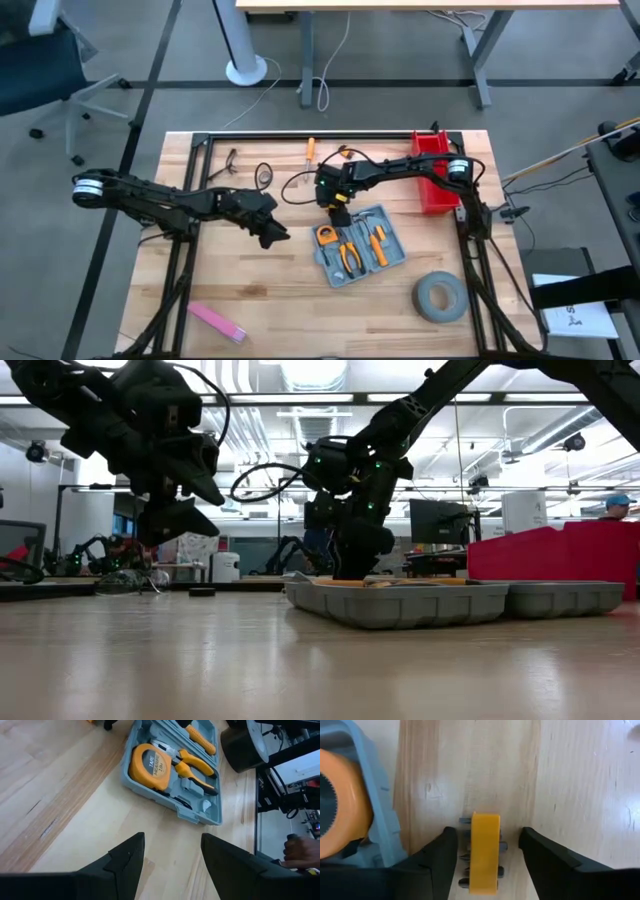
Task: Prefit tool cases
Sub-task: Put the yellow screwdriver bit set into the gray pre-fit tool case
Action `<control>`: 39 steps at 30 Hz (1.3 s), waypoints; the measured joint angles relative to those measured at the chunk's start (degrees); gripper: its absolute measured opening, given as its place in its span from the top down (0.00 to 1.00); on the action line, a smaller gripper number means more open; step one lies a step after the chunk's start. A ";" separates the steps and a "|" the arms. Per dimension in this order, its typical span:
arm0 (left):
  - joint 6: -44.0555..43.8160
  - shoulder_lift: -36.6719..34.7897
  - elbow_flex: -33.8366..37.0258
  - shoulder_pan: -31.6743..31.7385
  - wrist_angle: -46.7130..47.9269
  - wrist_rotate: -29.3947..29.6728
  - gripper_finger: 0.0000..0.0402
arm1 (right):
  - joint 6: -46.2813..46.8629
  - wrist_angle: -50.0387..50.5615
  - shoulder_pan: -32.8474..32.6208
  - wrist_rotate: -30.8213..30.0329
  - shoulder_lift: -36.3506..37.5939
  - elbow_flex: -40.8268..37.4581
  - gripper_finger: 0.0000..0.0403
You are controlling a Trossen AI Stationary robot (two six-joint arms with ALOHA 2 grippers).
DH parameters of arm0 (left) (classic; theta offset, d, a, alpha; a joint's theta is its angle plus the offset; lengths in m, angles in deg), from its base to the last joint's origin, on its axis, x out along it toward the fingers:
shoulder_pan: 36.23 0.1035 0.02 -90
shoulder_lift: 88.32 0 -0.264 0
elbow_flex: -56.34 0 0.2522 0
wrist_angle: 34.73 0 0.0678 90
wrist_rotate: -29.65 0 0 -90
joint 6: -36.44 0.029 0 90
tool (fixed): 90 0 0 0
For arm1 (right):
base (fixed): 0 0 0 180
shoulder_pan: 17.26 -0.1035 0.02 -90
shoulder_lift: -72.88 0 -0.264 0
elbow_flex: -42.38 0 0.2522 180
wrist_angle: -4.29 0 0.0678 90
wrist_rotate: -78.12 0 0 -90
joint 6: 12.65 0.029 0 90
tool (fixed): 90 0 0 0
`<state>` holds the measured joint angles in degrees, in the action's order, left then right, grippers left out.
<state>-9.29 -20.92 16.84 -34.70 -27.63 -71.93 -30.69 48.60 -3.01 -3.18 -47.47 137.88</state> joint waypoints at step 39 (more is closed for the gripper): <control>-0.66 0.00 0.02 0.00 0.23 -0.02 0.49 | -2.49 11.40 0.36 -1.41 3.33 2.58 0.83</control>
<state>-9.95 -20.92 16.86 -34.70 -27.40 -71.95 -33.18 60.00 -2.65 -4.59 -44.13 140.46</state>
